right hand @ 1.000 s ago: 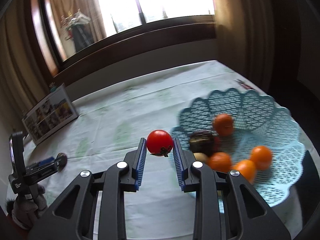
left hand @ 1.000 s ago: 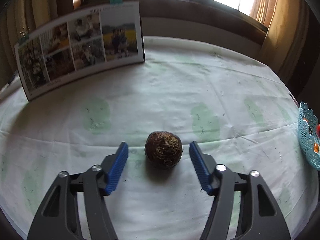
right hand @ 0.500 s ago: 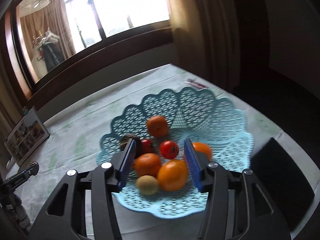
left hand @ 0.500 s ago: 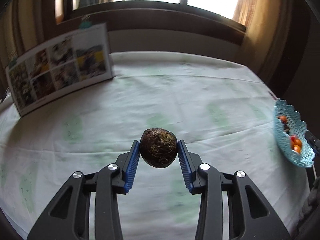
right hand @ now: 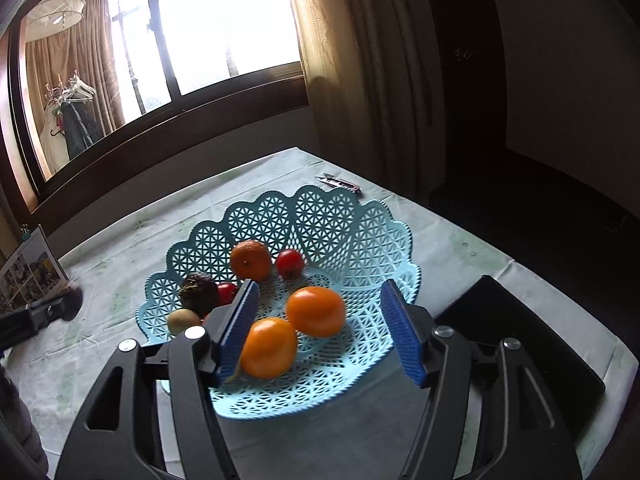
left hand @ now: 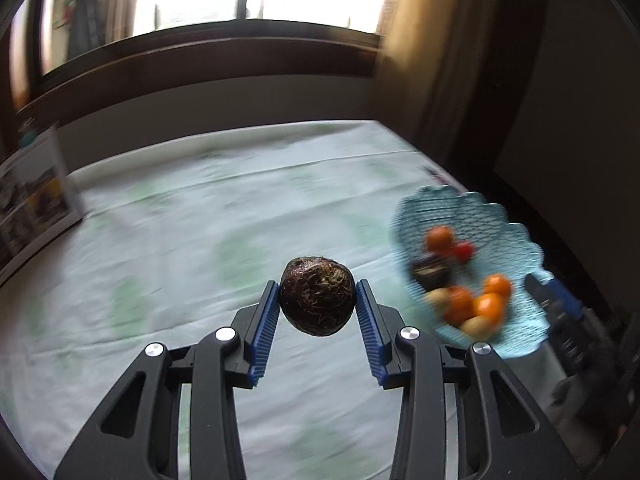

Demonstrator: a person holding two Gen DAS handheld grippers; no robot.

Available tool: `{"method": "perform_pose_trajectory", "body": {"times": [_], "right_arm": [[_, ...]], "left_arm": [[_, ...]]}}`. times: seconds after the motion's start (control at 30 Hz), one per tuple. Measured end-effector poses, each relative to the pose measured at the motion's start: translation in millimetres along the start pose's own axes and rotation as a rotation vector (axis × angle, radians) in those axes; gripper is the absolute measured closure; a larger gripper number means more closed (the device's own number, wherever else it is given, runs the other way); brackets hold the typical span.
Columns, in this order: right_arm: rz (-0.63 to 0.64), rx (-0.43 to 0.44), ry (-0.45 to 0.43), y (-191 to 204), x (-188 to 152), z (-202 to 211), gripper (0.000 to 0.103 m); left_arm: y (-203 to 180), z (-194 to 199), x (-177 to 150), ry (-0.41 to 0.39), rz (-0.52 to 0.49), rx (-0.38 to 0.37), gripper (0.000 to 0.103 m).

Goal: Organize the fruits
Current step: 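Lower the dark brown fruit into the blue basket and open the left tool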

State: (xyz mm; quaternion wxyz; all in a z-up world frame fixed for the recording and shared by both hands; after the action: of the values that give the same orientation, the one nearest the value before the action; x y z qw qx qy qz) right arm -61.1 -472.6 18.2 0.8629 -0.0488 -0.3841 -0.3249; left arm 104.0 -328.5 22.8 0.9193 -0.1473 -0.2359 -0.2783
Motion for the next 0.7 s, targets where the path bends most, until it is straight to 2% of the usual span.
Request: {"method": "perform_pose_trajectory", "body": {"times": [0.17, 0.3, 0.6, 0.67, 0.7], "right_arm": [[0.011, -0.005, -0.010, -1.8, 0.0, 2.4, 0.033], [0.007, 0.006, -0.006, -4.4, -1.1, 2.3, 0.032], [0.031, 0.020, -0.001, -4.2, -3.1, 4.0, 0.029], [0.036, 0.024, 0.001, -3.0, -3.4, 3.4, 0.027], [0.037, 0.023, 0.001, -2.7, -3.4, 3.2, 0.027]], "left_arm": [[-55.3, -9.9, 18.8, -0.017, -0.092, -0.054, 0.063], [-81.4, -23.4, 27.8, -0.012, -0.146, -0.076, 0.063], [-101.7, -35.2, 33.8, -0.004, -0.177, -0.078, 0.063], [-102.9, -34.1, 34.0, -0.010, -0.182, -0.074, 0.056], [-103.0, -32.4, 34.3, -0.018, -0.185, -0.070, 0.047]]}}
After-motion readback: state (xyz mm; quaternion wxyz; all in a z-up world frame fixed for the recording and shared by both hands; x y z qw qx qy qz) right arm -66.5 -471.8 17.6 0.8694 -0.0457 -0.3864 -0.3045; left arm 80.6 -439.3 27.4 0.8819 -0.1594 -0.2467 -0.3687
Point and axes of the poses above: each gripper's, at about its wrist camera, not at the fingertips, and z roughly against the way its jaws point, y to its left, x to its top, the point moved 9 cm from there along -z, roughly the way its jaws point, and after that the axes turned 14 degrees about y, right-handed, at the moved point
